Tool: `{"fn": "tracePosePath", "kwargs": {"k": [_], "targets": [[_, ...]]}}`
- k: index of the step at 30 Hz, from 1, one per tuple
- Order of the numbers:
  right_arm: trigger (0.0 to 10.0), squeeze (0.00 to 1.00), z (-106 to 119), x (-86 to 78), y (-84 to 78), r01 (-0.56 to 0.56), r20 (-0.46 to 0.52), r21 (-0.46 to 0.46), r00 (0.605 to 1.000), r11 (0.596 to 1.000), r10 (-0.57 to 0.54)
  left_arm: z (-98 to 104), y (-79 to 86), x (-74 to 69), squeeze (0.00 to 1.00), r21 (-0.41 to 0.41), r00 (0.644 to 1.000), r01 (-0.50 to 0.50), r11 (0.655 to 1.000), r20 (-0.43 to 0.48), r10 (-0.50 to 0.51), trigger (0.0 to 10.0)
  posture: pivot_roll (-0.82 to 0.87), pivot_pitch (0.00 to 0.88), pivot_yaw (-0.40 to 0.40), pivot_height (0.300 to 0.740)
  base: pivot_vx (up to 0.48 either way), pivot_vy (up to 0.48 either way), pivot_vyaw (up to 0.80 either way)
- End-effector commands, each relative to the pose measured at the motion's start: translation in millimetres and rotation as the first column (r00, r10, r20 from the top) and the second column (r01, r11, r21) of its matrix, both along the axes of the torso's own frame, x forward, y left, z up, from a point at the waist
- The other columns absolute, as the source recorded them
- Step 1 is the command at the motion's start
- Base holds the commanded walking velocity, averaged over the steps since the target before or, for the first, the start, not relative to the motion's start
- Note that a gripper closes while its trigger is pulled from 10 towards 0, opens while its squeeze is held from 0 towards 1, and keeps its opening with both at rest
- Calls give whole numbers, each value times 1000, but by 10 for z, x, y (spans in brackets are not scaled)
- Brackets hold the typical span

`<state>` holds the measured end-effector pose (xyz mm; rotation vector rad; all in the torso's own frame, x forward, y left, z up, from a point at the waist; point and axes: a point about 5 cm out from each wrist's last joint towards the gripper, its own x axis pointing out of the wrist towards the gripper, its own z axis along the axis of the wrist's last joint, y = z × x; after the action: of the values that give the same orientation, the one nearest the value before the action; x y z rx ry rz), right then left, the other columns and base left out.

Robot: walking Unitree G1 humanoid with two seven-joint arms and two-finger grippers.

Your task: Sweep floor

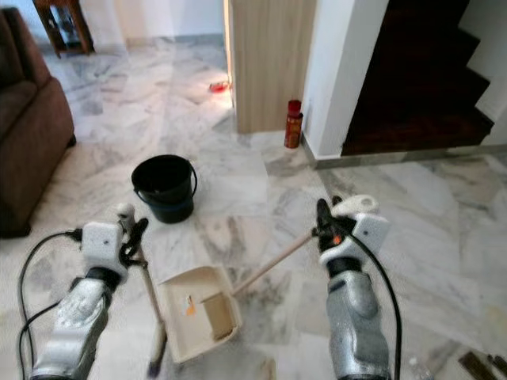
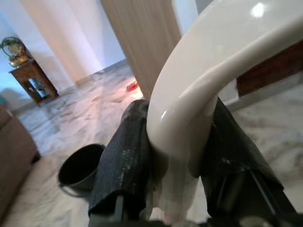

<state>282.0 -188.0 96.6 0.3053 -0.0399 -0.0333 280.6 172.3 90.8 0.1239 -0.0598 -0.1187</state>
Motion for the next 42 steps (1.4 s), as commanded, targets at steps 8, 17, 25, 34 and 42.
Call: {"fn": "tracePosePath", "kwargs": {"k": [8, 17, 25, 34, 42], "targets": [[10000, 0, 142, 57, 70, -27, 49, 19, 998, 999, 26, 108, 80, 12, 0, 10, 999, -24, 1000, 49, 23, 10000, 16, 0, -4, 740, 361, 0, 0], [10000, 0, 149, 72, 84, -41, 52, -5, 998, 999, 41, 119, 71, 20, 0, 5, 998, -23, 1000, 54, 23, 10000, 20, 0, -6, 740, 359, 0, 467], [10000, 0, 137, 79, 89, -40, 45, 14, 998, 999, 40, 123, 71, 21, 0, 3, 998, -25, 1000, 57, 25, 10000, 20, 0, -6, 740, 282, 0, 369], [10000, 0, 136, 90, 78, -39, 42, 20, 998, 999, 38, 111, 65, 27, 0, -13, 998, -31, 999, 49, 31, 10000, 19, 0, -5, 740, 0, 0, 0], [10000, 0, 134, 88, 97, -37, 47, 31, 998, 999, 36, 106, 68, 20, 0, -14, 999, -29, 999, 45, 29, 10000, 20, 0, -1, 740, 0, 220, 0]]}}
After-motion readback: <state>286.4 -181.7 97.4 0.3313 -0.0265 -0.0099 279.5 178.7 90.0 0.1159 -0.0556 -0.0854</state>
